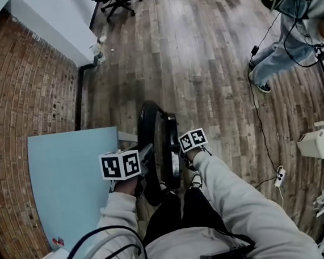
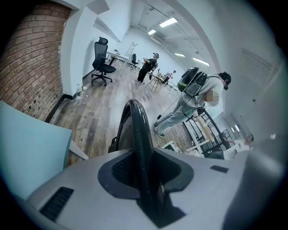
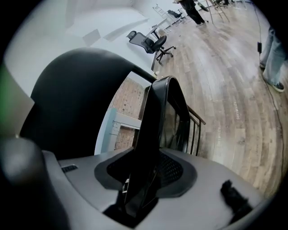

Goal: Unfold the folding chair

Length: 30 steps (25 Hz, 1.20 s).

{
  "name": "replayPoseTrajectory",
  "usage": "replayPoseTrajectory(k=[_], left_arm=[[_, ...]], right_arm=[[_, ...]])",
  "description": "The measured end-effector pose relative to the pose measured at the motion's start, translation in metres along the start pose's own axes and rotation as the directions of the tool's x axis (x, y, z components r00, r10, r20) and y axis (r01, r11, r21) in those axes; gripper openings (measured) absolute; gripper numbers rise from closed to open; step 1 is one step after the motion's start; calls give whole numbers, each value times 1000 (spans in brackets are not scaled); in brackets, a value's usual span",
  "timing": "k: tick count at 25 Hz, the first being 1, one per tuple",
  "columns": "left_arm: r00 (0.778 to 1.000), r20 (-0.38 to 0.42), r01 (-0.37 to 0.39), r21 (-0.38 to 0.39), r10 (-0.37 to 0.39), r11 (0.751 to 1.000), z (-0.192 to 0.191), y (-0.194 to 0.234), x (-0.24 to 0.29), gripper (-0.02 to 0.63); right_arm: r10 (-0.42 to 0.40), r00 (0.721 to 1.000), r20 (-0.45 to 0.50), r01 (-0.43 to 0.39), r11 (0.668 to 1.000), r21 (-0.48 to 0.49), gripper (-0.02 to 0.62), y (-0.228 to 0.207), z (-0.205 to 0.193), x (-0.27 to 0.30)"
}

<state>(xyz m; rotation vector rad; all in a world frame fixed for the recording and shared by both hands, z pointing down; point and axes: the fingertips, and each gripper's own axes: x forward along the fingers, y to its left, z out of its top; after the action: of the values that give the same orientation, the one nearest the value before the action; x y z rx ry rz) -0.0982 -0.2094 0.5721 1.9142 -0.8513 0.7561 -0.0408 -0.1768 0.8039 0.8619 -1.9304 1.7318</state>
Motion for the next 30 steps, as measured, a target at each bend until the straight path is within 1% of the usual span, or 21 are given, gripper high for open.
replayPoseTrajectory(k=[3,8,11,15,18,22,26,30], left_arm=[[1000,1,13,3,-13,1000,-2,-2,3,110],[1000,-3,24,14,-24,1000,-6,-12,13,110],[999,-14,33,12,-33,999,-10,-13,17,110],[999,-27,27,-10,-27,1000,-10,-9,28,106],[999,-48,18,6,-18,1000,-16,-20,41,106],[998,-63,21,5,-20,1000,-23,-33,52,103],[992,-118,-43,76,51,996,-24,-36,65,106],[989,-138,-42,68,51,997,-35,-46,84,106]], right_arm=[[47,998,29,-48,999,9,155,-13,-4,-10],[103,992,68,-105,994,20,155,-41,-10,-29],[151,982,113,-155,987,30,155,-62,-19,-44],[194,965,175,-206,977,53,156,-106,-21,-69],[252,947,197,-265,963,44,160,-133,-38,-85],[318,914,251,-343,937,60,160,-164,-53,-102],[337,885,320,-377,923,72,161,-201,-55,-119],[379,849,369,-434,898,77,160,-239,-69,-124]])
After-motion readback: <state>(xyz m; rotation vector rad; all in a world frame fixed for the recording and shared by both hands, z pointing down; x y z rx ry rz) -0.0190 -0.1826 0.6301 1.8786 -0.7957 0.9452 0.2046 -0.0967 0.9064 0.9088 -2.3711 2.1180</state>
